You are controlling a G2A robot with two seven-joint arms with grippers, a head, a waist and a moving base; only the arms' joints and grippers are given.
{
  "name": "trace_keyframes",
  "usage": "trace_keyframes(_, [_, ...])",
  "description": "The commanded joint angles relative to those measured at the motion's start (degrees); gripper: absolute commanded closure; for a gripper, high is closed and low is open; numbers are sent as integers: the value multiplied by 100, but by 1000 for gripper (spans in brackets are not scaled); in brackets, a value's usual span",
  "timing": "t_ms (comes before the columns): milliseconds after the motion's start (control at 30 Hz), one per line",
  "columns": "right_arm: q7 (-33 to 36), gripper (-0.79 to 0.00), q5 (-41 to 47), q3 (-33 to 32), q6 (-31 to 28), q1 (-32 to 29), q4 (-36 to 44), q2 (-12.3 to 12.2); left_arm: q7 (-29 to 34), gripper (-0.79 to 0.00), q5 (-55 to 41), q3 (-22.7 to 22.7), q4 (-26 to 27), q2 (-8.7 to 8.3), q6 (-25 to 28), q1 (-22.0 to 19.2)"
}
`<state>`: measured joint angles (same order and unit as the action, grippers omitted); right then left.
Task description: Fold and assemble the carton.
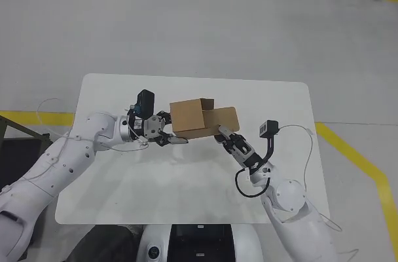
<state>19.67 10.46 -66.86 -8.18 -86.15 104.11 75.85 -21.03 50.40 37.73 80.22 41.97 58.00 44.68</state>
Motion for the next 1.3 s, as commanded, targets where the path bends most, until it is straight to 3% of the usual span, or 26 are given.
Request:
trace_keyframes(0, [-17, 0, -2, 2, -2, -2, 7, -1, -11, -554, -20, -39, -8, -10, 0, -23])
trace_keyframes(33, [-22, -111, -4, 5, -2, -3, 9, -1, -17, -557, -26, -57, -11, -15, 0, -35])
trace_keyframes(67, [-30, -296, -4, 6, 5, -5, 7, -2, -24, -563, -30, -74, -14, -20, 0, -48])
trace_keyframes(133, [-41, -489, -10, 5, 15, -6, 13, -3, -42, -563, -36, -105, -31, -30, 0, -67])
trace_keyframes(200, [-48, -594, -9, -12, 8, -13, 13, -7, -63, -545, -54, -124, -72, -41, 0, -90])
trace_keyframes(433, [-67, -625, 31, -191, -55, -110, 45, -37, -140, -496, -51, -184, -154, -86, 0, -142])
trace_keyframes(567, [-104, -551, 44, -559, -279, -254, 233, -85, -93, -471, 34, -215, -220, -132, 0, -167])
trace_keyframes(600, [-32, -419, -29, -657, -342, -300, 315, -105, -59, -471, 69, -229, -242, -145, 0, -174])
trace_keyframes(667, [108, -259, -91, -840, -455, -387, 484, -140, 0, -465, 115, -261, -270, -169, 0, -191])
trace_keyframes(700, [221, -102, -54, -926, -518, -413, 561, -156, 43, -456, 153, -278, -279, -181, 0, -205])
trace_keyframes(733, [322, 0, -62, -1015, -547, -431, 602, -173, 63, -446, 176, -292, -272, -191, 0, -219])
trace_keyframes(833, [750, 0, -81, -1141, -571, -393, 681, -217, 106, -403, 236, -355, -222, -221, 0, -243])
trace_keyframes(1267, [2045, 0, -679, -832, 32, 393, 166, -310, 51, -419, 522, -806, 263, -358, 0, -343])
